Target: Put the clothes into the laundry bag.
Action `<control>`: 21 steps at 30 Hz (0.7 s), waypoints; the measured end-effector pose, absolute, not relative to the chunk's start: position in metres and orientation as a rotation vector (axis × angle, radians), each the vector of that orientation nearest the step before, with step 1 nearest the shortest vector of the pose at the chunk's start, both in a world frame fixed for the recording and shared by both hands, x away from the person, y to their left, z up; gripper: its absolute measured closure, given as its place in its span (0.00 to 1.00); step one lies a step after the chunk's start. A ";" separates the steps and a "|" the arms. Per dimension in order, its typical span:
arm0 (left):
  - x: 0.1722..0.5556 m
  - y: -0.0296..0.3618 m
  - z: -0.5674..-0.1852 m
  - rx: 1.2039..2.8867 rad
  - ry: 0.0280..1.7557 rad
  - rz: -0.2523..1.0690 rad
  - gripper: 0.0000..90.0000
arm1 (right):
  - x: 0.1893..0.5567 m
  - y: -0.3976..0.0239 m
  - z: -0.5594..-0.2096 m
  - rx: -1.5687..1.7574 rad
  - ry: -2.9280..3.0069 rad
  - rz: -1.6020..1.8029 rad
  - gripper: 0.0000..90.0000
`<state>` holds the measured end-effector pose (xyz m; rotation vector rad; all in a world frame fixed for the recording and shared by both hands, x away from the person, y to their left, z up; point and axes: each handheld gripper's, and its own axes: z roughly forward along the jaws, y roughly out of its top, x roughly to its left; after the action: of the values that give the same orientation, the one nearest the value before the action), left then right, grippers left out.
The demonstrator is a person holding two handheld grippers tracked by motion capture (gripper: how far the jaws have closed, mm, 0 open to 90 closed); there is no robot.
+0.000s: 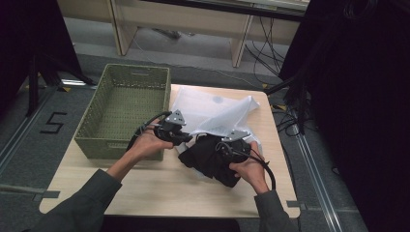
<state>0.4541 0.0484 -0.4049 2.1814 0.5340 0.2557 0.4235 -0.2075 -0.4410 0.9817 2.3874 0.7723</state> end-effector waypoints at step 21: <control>0.459 0.051 -0.407 2.161 0.562 0.234 0.96 | 0.383 -0.146 -0.404 0.624 2.531 1.095 0.38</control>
<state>0.4586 0.0508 -0.4069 2.1606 0.5623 0.2344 0.3831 -0.1459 -0.4042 0.6238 2.5313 1.0947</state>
